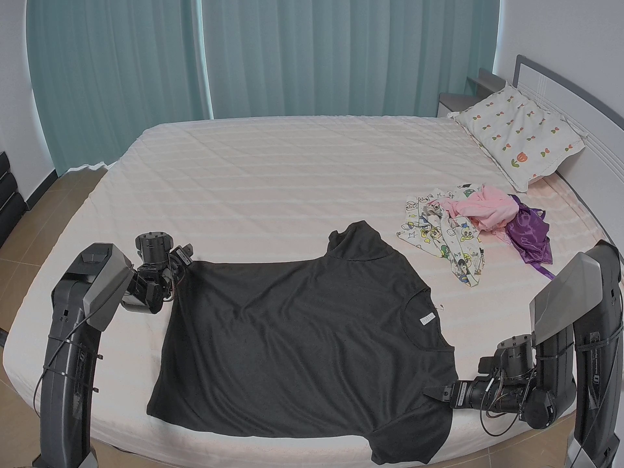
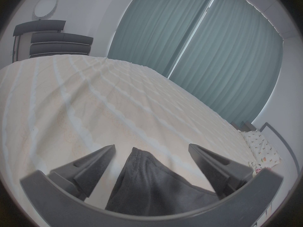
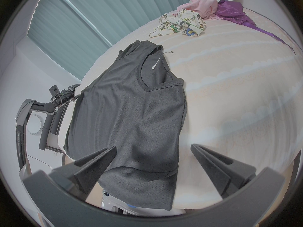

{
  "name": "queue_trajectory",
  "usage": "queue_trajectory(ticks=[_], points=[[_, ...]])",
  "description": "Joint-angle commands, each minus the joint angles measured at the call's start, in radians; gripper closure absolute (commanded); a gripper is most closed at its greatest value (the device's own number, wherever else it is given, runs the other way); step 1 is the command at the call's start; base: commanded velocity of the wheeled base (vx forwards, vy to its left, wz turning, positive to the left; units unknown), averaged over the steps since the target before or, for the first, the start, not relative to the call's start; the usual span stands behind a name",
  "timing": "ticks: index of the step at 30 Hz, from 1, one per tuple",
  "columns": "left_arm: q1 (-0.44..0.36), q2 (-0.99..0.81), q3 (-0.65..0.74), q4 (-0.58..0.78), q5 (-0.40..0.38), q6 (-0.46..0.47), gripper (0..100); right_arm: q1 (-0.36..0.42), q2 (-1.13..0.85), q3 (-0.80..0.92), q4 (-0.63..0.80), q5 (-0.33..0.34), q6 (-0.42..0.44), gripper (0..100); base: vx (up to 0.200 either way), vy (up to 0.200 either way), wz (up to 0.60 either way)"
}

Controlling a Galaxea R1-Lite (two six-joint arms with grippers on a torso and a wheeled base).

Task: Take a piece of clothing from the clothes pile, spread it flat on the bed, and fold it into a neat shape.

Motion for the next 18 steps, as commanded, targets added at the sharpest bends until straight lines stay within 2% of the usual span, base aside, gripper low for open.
queue_trajectory(ticks=[1, 6, 10, 14, 16, 17, 18], points=[[0.001, -0.119, 0.092, -0.009, -0.01, -0.042, 0, 0.001, -0.001, 0.001, -0.013, 0.0, 0.001, 0, 0.0, 0.0, 0.0], [0.001, -0.282, 0.345, -0.073, -0.089, -0.059, 0, -0.001, -0.002, 0.002, -0.013, 0.0, 0.001, 0, 0.0, 0.0, 0.0], [-0.006, -0.394, 0.641, -0.225, -0.168, -0.082, 0, -0.002, -0.001, 0.001, -0.012, 0.002, 0.003, 0, 0.0, 0.0, 0.0], [-0.02, -0.46, 0.894, -0.354, -0.176, -0.086, 0, -0.002, -0.002, -0.002, -0.013, 0.002, 0.035, 0, 0.0, 0.0, 0.0], [-0.026, -0.491, 1.01, -0.414, -0.178, -0.105, 0, -0.004, -0.002, -0.002, -0.013, 0.002, 0.04, 0, -0.2, 0.0, 0.0], [-0.026, -0.494, 1.02, -0.418, -0.178, -0.106, 0, -0.004, -0.002, -0.002, -0.013, 0.002, 0.04, 0, -0.2, 0.0, 0.0], [-0.034, -0.52, 1.119, -0.476, -0.181, -0.136, 0, -0.006, -0.002, -0.002, -0.013, 0.002, 0.04, 0, -0.2, 0.0, 0.0]])
